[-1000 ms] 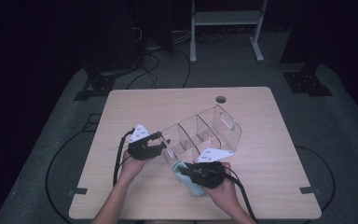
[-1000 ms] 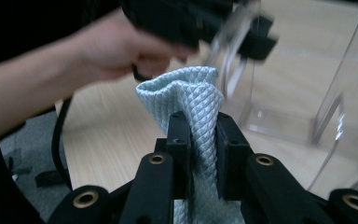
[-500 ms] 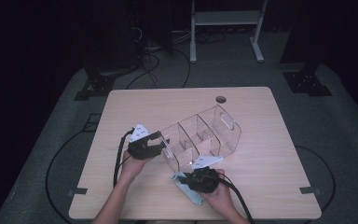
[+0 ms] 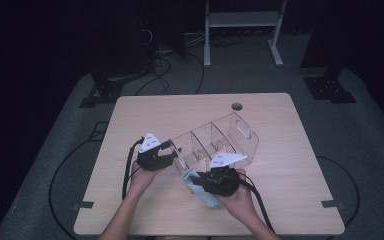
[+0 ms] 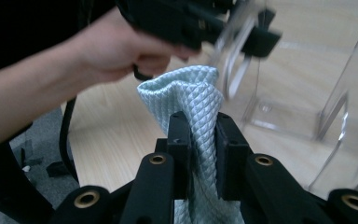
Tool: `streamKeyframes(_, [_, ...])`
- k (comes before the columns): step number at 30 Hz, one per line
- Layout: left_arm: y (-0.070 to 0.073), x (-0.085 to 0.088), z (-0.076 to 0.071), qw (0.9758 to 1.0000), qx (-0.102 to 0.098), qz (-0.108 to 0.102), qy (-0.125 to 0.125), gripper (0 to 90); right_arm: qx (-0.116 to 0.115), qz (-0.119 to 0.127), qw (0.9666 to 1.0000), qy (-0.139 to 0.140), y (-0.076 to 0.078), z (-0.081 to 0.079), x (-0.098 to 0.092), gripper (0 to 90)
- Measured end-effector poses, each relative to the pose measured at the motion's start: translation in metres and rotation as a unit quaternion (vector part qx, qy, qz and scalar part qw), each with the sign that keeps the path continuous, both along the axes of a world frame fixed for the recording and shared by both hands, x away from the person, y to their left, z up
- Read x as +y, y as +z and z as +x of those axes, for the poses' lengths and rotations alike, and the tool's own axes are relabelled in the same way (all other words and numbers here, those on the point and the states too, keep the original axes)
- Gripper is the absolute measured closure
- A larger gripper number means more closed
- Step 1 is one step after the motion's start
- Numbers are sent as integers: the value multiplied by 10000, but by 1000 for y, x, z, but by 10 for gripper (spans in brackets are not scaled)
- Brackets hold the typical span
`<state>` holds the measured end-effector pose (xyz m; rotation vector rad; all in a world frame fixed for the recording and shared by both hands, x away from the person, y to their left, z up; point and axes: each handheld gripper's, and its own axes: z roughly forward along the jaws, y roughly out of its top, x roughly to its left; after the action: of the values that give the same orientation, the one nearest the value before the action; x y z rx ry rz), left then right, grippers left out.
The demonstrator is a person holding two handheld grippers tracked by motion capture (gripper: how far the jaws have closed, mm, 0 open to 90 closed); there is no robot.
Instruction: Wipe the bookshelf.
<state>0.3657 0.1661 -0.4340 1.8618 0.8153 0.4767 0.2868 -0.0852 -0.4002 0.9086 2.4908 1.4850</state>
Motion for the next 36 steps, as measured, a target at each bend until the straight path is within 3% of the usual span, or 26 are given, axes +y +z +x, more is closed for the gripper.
streamKeyframes(3, [0,0,0,10000,-40,60,-65,483,-94,1,10000,-14,13,2,3,783])
streamKeyframes(6, [0,-1,-1,9999,-53,62,-137,482,-137,238,9996,-55,25,4,3,785])
streamKeyframes(8, [0,-1,-1,9998,-60,62,-168,482,-114,133,9998,-67,25,5,5,785])
streamKeyframes(16, [-1,-1,0,9998,-55,44,-177,480,-70,253,9996,-42,-4,-5,-4,785])
streamKeyframes(18, [0,-1,-1,9998,-48,43,-162,480,8,198,9998,-34,-14,-7,-5,785])
streamKeyframes(21, [0,-1,0,9999,-44,38,-159,481,125,-248,9996,-60,-37,-7,1,786])
streamKeyframes(23, [-1,-1,1,9998,-76,38,-152,481,380,-165,9991,-56,-56,-2,4,784])
streamKeyframes(25, [-1,-1,1,9999,-66,36,-100,482,472,-85,9988,-70,-65,1,5,784])
streamKeyframes(31, [-2,3,4,10000,-22,18,11,487,464,-124,9988,-94,-71,2,18,784])
streamKeyframes(36, [1,5,2,10000,-29,29,66,448,563,-536,9970,-2,-87,3,23,783])
